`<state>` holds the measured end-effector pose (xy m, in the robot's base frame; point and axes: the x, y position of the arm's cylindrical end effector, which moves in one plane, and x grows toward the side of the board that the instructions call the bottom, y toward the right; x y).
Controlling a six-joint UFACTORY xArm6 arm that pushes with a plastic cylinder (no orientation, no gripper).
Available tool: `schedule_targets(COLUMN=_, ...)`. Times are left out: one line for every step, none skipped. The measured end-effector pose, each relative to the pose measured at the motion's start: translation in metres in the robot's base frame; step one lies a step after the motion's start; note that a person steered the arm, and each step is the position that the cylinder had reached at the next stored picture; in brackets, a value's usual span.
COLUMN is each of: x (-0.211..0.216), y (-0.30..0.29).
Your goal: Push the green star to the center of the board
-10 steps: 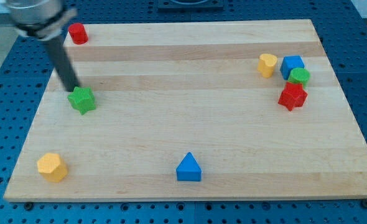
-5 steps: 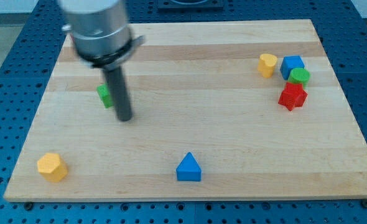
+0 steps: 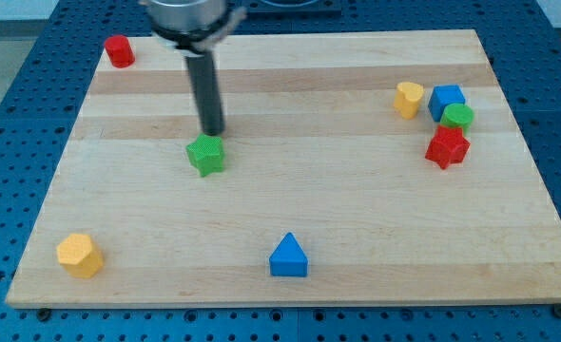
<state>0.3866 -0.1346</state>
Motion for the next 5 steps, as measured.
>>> schedule_targets(x=0.017, y=-0.074)
schedule_targets(x=0.067, y=-0.089)
schedule_targets(x=0.07, y=-0.018)
schedule_targets(x=0.047, y=0.076)
schedule_targets(x=0.041, y=0.094)
